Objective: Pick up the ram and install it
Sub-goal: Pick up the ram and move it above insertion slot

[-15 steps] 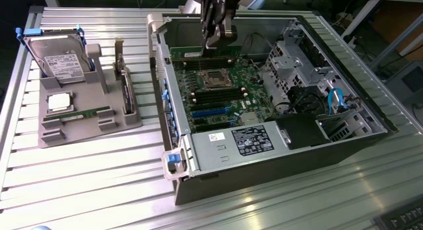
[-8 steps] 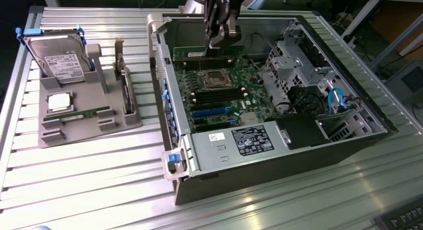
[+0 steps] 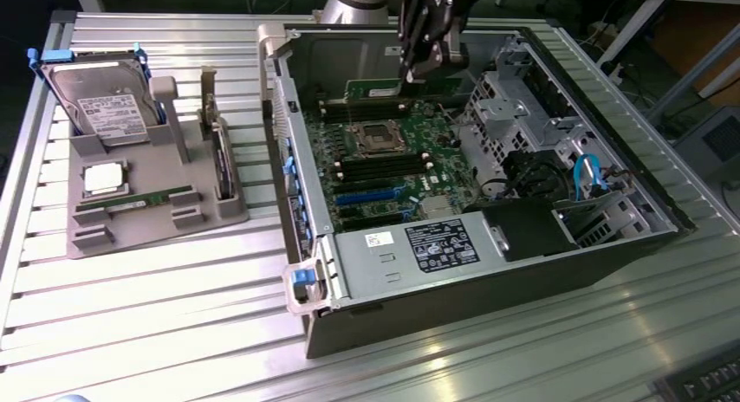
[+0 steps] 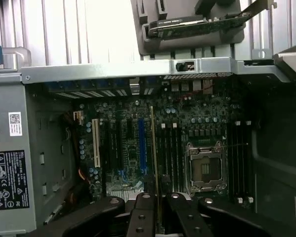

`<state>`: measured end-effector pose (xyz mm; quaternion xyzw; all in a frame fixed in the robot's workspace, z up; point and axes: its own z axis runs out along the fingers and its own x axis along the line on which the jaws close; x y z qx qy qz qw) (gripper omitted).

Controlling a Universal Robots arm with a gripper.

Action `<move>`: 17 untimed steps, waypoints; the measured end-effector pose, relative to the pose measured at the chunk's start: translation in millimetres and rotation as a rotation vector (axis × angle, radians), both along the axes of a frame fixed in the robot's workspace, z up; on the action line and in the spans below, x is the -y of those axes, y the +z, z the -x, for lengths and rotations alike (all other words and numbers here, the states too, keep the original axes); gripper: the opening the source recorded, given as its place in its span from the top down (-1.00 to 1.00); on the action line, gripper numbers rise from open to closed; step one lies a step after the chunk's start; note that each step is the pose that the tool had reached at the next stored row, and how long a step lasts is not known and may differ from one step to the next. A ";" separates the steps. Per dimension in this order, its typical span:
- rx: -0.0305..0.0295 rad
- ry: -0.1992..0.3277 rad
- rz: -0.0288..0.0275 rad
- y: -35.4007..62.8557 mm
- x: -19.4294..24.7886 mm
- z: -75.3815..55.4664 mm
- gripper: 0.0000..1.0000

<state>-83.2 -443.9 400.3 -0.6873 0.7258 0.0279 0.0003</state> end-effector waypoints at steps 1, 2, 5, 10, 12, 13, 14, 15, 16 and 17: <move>0.0000 0.000 0.0000 0.0 -1.3 -1.1 0.72; 0.0000 0.000 0.0000 0.0 -2.6 -1.8 0.72; 0.0000 0.000 -0.0001 -0.1 -7.2 -5.2 0.72; 0.0000 0.000 -0.0001 0.0 -18.8 -15.5 0.72; 0.0000 0.000 0.0000 0.0 -23.0 -18.3 0.72; 0.0000 0.000 0.0000 0.0 -25.4 -19.6 0.72; 0.0000 0.000 0.0000 0.0 -27.0 -20.2 0.72; 0.0000 0.000 0.0000 0.0 -28.6 -20.7 0.72; 0.0000 0.000 0.0000 -0.1 -30.1 -21.0 0.72; 0.0001 0.000 0.0000 -0.1 -31.8 -21.3 0.72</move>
